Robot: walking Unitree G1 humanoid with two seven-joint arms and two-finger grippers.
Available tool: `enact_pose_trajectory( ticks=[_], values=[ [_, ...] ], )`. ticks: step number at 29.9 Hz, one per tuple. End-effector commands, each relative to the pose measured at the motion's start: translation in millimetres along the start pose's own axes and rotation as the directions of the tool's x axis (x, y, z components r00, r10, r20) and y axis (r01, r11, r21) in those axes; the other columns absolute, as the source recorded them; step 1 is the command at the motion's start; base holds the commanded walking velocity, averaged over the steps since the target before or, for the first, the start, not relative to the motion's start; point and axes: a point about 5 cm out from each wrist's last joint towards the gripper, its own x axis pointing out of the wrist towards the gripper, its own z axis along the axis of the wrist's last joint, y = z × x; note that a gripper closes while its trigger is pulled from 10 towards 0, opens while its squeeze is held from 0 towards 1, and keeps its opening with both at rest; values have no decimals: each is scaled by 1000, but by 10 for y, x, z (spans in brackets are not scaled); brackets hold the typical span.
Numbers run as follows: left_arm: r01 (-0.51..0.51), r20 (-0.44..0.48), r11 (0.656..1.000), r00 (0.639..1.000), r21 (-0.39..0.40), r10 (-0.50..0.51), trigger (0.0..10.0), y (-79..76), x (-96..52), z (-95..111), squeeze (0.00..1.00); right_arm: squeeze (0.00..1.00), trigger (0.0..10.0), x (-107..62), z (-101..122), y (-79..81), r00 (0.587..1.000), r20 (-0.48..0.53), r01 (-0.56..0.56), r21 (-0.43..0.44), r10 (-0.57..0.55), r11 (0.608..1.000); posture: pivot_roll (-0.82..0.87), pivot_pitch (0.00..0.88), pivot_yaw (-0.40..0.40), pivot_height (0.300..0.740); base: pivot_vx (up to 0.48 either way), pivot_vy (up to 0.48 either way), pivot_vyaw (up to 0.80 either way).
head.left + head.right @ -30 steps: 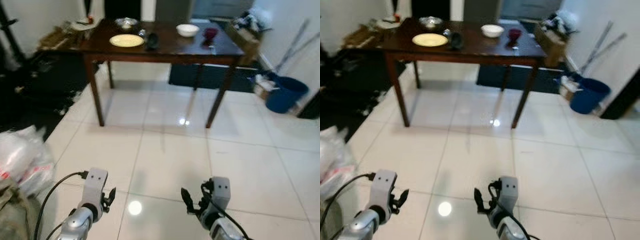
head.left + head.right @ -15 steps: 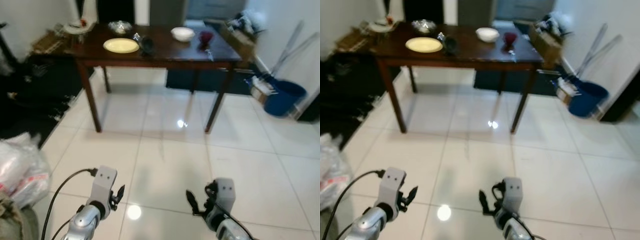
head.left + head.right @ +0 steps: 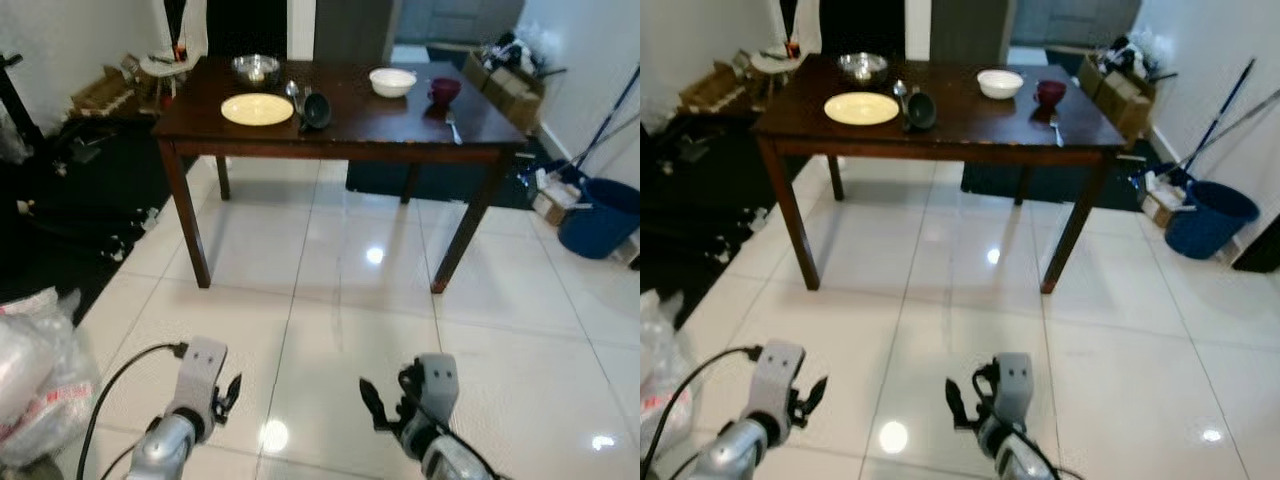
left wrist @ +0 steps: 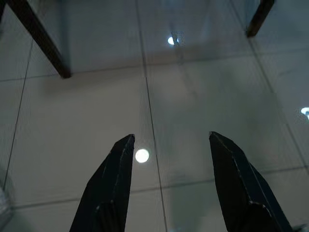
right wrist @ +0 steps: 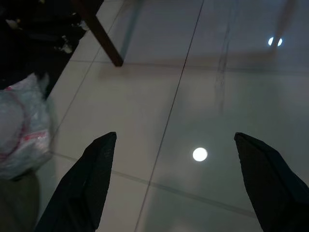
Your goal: Setting the table
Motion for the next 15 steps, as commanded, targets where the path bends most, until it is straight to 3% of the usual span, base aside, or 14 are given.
enact_pose_trajectory(
  ticks=[1,15],
  values=[
    [-13,-30,1000,999,13,13,10000,59,-49,-88,0,0,10000,-8,-57,53,1000,-15,-5,15,5,1000,-19,18,34,740,472,0,-788],
    [-12,-32,1000,999,17,12,10000,70,-44,-87,0,0,10000,-1,-59,57,1000,-18,-4,21,5,1000,-18,16,38,740,472,0,-788]
  ],
)
